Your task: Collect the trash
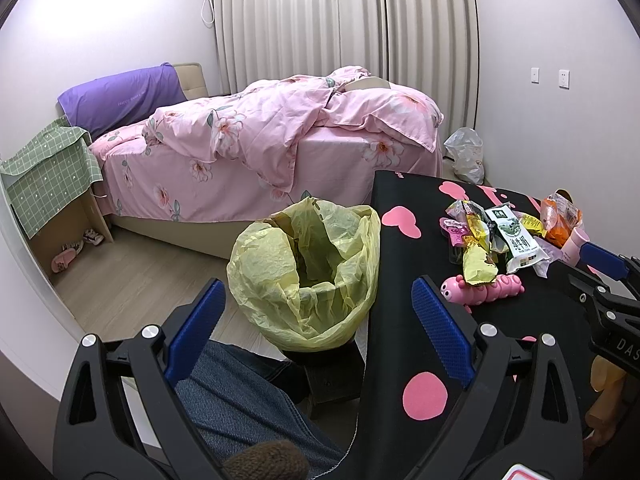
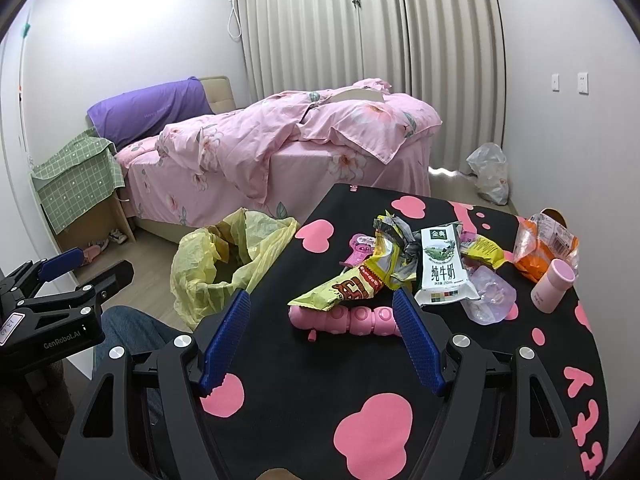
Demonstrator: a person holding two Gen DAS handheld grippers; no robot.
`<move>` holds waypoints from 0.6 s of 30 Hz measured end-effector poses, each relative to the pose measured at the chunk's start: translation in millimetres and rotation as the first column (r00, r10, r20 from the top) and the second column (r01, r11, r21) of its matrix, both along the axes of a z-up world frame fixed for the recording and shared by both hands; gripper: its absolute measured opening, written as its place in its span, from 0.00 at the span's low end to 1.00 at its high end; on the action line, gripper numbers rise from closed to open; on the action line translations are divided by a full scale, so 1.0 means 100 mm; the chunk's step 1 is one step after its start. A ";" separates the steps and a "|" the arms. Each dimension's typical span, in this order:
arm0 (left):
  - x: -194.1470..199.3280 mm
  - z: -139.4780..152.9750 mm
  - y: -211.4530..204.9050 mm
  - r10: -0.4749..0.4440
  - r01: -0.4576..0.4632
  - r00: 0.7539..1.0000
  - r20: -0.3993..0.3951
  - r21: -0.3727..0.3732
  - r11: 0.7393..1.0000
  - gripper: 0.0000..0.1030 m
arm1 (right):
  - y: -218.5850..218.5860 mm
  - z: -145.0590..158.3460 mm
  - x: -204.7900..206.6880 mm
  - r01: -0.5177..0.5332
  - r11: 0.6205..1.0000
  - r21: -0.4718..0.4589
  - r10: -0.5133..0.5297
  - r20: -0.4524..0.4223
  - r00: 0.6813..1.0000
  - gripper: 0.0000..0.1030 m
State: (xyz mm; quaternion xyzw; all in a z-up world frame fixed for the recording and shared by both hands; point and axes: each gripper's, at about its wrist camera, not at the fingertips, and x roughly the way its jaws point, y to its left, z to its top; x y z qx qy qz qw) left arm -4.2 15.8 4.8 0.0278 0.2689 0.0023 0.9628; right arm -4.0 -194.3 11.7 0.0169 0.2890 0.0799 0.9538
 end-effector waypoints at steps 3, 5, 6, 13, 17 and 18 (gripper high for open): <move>0.00 0.00 0.00 -0.001 0.001 1.000 0.001 0.001 1.000 0.87 | 0.00 0.00 0.00 0.000 1.000 -0.001 0.000 0.000 1.000 0.69; 0.00 0.00 0.00 -0.001 0.001 1.000 0.001 0.000 1.000 0.87 | 0.00 0.00 0.00 0.000 1.000 0.000 0.000 0.000 1.000 0.69; 0.00 0.00 0.00 -0.001 0.001 1.000 0.001 0.000 1.000 0.87 | 0.00 0.00 0.00 -0.001 1.000 0.000 0.001 0.000 1.000 0.69; 0.01 0.00 0.01 -0.001 0.001 1.000 0.001 0.000 1.000 0.87 | 0.00 0.00 0.00 0.000 1.000 0.000 0.000 -0.001 1.000 0.69; 0.00 0.01 0.00 -0.001 0.001 1.000 0.001 -0.001 1.000 0.87 | 0.00 0.00 0.00 0.000 1.000 0.000 0.000 0.000 1.000 0.69; 0.00 0.01 0.01 0.000 0.000 1.000 0.001 -0.001 1.000 0.87 | 0.00 0.00 0.00 0.000 1.000 0.000 0.000 -0.001 1.000 0.69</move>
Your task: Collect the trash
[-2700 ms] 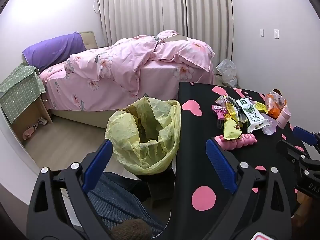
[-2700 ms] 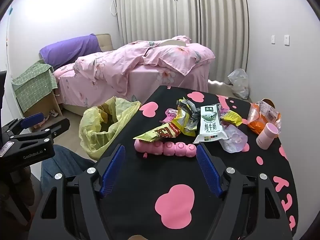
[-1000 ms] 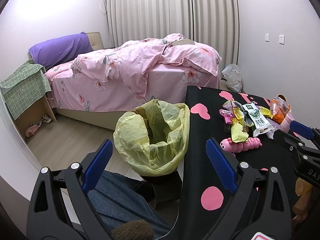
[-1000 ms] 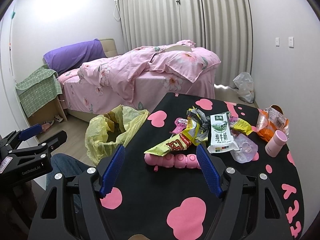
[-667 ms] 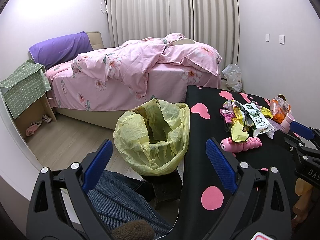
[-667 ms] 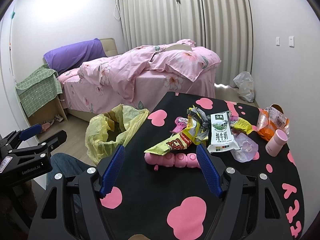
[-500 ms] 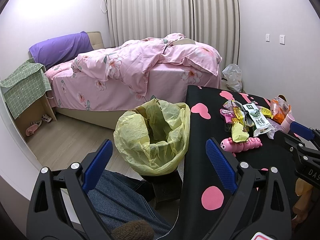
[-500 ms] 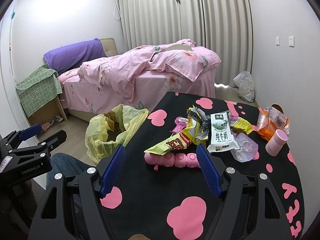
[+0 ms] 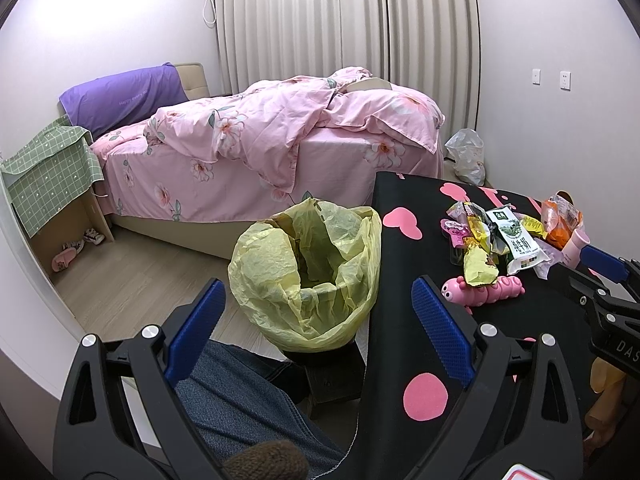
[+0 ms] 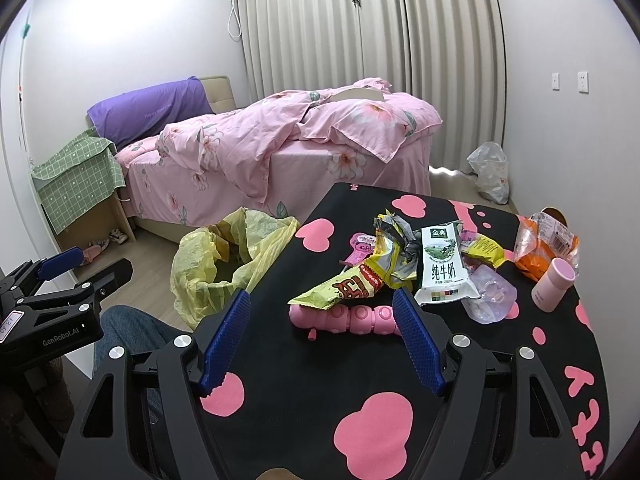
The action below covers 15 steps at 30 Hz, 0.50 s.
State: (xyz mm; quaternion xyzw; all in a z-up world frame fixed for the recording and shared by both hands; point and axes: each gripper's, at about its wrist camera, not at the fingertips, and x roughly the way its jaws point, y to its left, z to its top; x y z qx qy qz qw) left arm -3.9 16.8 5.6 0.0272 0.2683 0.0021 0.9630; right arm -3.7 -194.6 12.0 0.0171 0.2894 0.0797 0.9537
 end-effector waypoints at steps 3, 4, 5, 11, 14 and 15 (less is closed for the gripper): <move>0.00 -0.01 0.01 -0.001 0.001 1.000 0.000 0.000 1.000 0.87 | 0.00 0.00 0.00 0.001 1.000 0.001 -0.001 0.000 1.000 0.69; 0.00 -0.01 0.01 -0.001 0.001 1.000 0.001 0.000 1.000 0.87 | 0.00 0.00 0.00 0.001 1.000 0.001 -0.001 0.000 1.000 0.69; 0.00 -0.01 0.01 -0.001 0.001 1.000 0.000 -0.001 1.000 0.87 | 0.00 0.00 0.00 0.000 1.000 0.001 0.000 -0.001 1.000 0.69; 0.00 -0.01 0.02 -0.002 0.002 1.000 -0.001 -0.001 1.000 0.87 | -0.01 0.00 0.01 0.000 1.000 0.001 0.000 -0.002 1.000 0.69; 0.00 -0.01 0.01 -0.002 0.002 1.000 -0.003 -0.001 1.000 0.87 | -0.02 0.00 0.01 0.000 1.000 0.004 0.000 -0.005 1.000 0.69; 0.01 -0.02 0.02 -0.002 0.002 1.000 -0.005 -0.001 1.000 0.87 | -0.02 -0.01 0.01 0.000 1.000 0.006 0.000 -0.007 1.000 0.69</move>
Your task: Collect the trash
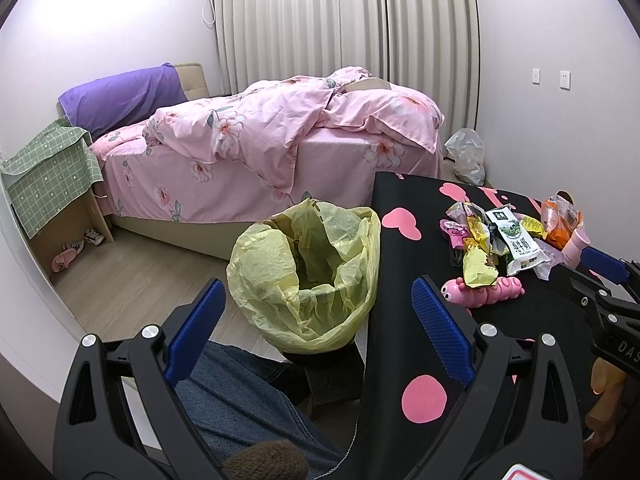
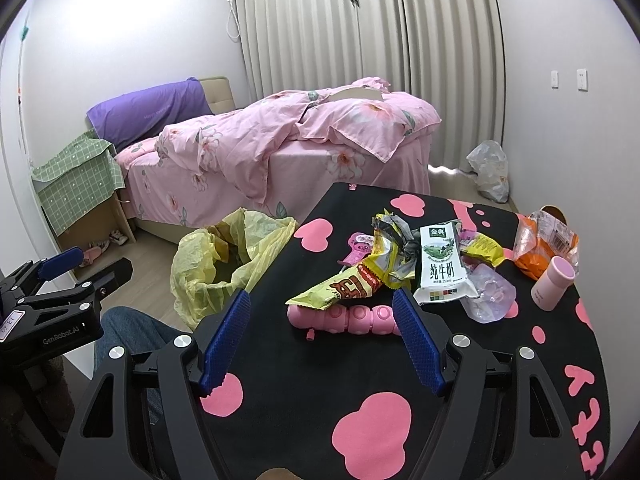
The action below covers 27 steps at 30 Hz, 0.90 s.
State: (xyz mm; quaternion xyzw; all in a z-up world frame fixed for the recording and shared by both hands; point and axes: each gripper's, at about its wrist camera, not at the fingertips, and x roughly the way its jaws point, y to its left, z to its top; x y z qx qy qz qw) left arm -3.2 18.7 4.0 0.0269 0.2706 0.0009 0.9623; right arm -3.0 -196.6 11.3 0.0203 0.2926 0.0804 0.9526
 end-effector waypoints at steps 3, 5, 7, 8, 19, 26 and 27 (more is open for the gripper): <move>0.04 -0.01 0.01 -0.004 0.004 1.000 -0.004 -0.001 1.000 0.87 | -0.04 -0.03 -0.01 0.004 1.000 -0.001 -0.004 -0.005 1.000 0.69; 0.06 -0.01 -0.02 -0.014 0.014 1.000 -0.004 -0.002 1.000 0.87 | -0.11 -0.05 0.00 0.017 1.000 -0.011 -0.017 -0.007 1.000 0.69; 0.12 -0.04 -0.06 -0.046 0.046 0.999 -0.010 -0.009 0.999 0.87 | -0.22 -0.06 0.02 0.051 0.998 -0.026 -0.052 -0.007 0.999 0.69; 0.15 -0.07 -0.09 -0.069 0.068 0.997 -0.018 -0.016 0.998 0.87 | -0.30 -0.07 0.03 0.072 0.997 -0.033 -0.072 -0.006 0.997 0.69; 0.61 -0.29 -0.70 -0.327 0.321 0.943 -0.057 -0.096 0.942 0.87 | -1.21 -0.14 0.17 0.271 0.959 -0.088 -0.271 0.009 0.963 0.69; 0.92 -0.13 -1.22 -0.445 0.441 0.895 -0.009 -0.117 0.890 0.89 | -2.19 -0.08 0.39 0.355 0.931 -0.089 -0.352 0.048 0.935 0.69; 0.99 -0.09 -1.36 -0.479 0.477 0.878 0.010 -0.112 0.872 0.90 | -2.40 -0.08 0.48 0.359 0.927 -0.103 -0.356 0.047 0.933 0.69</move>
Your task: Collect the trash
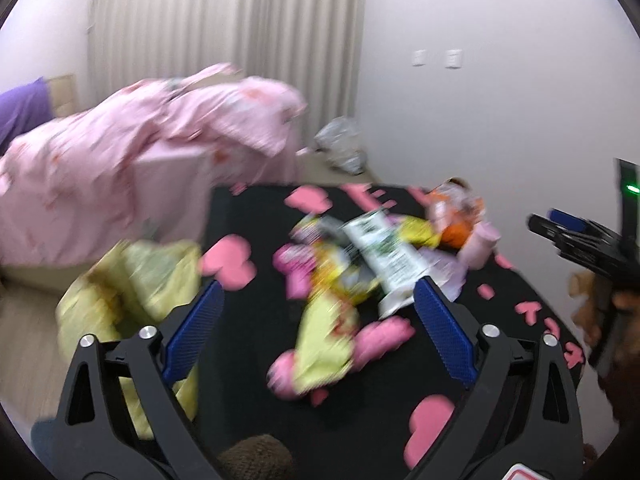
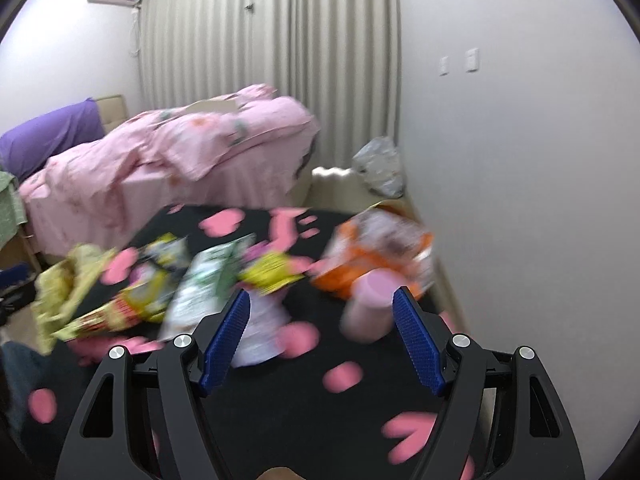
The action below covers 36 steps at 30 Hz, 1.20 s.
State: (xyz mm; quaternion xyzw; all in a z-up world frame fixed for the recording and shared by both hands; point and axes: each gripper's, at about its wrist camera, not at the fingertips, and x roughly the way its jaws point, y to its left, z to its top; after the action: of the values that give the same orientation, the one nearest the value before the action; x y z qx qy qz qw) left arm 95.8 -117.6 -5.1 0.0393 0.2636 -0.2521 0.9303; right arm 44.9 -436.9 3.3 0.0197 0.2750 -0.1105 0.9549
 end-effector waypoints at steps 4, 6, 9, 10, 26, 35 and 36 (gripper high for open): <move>0.23 0.04 -0.30 -0.053 0.052 0.998 -0.041 -0.031 0.998 0.90 | -0.70 -0.11 0.52 -0.062 0.997 0.036 0.065 -0.099 0.993 0.69; 0.35 0.05 -0.43 -0.054 0.053 0.997 -0.056 -0.034 0.998 0.90 | -0.96 -0.19 0.78 -0.070 0.997 0.014 0.072 -0.141 0.987 0.69; 0.45 0.06 -0.56 -0.047 0.046 0.998 -0.046 -0.015 0.999 0.90 | -1.25 -0.31 1.17 -0.062 0.997 -0.046 0.053 -0.163 0.985 0.69; 0.48 0.06 -0.58 -0.042 0.041 0.998 -0.043 -0.008 0.999 0.90 | -1.33 -0.35 1.29 -0.061 0.997 -0.035 0.055 -0.162 0.985 0.69; 0.87 -0.14 -0.33 0.097 -0.099 0.986 -0.133 -0.004 0.995 0.90 | -1.29 -0.91 2.43 -0.207 0.956 0.207 0.258 -0.262 0.930 0.18; 0.79 -0.14 -0.03 0.138 -0.147 0.981 -0.137 -0.055 0.988 0.90 | -0.85 -0.06 2.19 -0.284 0.947 0.147 0.303 -0.129 0.944 0.13; 0.78 -0.13 0.00 0.141 -0.150 0.981 -0.136 -0.059 0.987 0.90 | -0.72 0.07 2.10 -0.307 0.941 0.142 0.322 -0.105 0.941 0.13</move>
State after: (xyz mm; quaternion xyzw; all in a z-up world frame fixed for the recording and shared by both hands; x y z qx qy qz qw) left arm 173.7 -117.4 -17.6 -0.0289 0.3175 -0.1945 0.9276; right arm 255.4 -508.6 10.4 0.0276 0.3407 0.0598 0.9379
